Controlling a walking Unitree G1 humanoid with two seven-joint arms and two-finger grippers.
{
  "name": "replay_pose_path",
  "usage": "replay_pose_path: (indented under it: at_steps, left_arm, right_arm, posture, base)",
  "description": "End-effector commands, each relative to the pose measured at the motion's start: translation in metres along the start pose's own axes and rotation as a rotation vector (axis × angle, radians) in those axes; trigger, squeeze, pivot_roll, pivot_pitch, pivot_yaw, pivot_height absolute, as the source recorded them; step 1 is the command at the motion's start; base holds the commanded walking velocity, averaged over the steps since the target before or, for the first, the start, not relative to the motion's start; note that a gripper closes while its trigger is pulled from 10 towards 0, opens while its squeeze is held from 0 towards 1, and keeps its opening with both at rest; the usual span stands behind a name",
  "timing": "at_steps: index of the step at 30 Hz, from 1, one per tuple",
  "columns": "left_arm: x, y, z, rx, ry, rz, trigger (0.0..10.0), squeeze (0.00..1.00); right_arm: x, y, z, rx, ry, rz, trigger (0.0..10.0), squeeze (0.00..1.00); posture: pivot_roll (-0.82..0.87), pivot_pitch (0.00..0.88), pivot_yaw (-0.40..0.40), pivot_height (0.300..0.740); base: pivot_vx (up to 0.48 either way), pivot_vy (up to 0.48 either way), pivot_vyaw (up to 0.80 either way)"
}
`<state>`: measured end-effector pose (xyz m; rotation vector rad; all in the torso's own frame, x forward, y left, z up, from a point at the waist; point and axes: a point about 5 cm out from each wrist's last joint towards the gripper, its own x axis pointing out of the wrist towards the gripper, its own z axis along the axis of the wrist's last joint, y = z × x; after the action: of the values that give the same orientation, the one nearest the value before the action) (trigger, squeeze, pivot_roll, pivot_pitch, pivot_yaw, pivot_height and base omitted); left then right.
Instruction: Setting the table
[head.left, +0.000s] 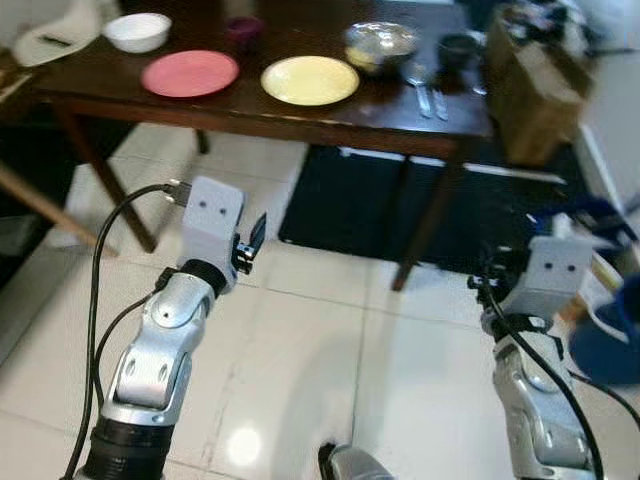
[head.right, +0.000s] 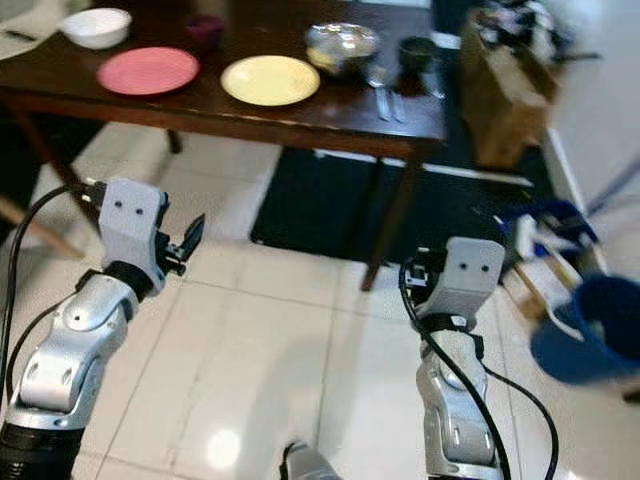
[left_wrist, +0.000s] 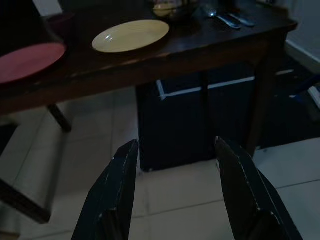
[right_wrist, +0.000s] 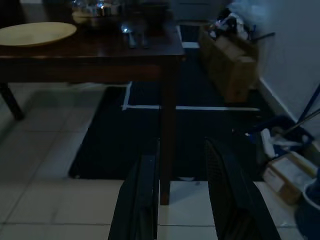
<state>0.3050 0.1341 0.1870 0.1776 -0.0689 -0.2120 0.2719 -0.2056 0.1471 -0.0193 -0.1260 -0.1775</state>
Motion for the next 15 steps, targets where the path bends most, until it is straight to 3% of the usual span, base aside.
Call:
replay_pose_path:
  at_steps: [1, 6, 15]
  left_arm:
    - [-0.001, 0.004, -0.004, 0.007, 0.017, 0.022, 10.0, 0.00]
    - [0.000, 0.007, -0.006, 0.031, 0.030, 0.055, 10.0, 0.00]
    - [0.002, 0.016, -0.007, 0.044, 0.032, 0.129, 10.0, 0.00]
  right_arm:
    - [0.000, 0.006, -0.001, 0.006, 0.001, 0.027, 10.0, 0.00]
    - [0.000, 0.007, -0.001, 0.009, -0.001, 0.043, 10.0, 0.00]
    - [-0.001, 0.014, 0.003, 0.036, -0.023, 0.099, 10.0, 0.00]
  posture:
    - [-0.10, 0.076, 0.081, 0.740]
    - [-0.10, 0.075, 0.082, 0.740]
    - [-0.10, 0.072, 0.082, 0.740]
  base:
    - [0.000, 0.000, 0.00]
    - [0.187, 0.000, 0.00]
    - [0.473, 0.000, 0.00]
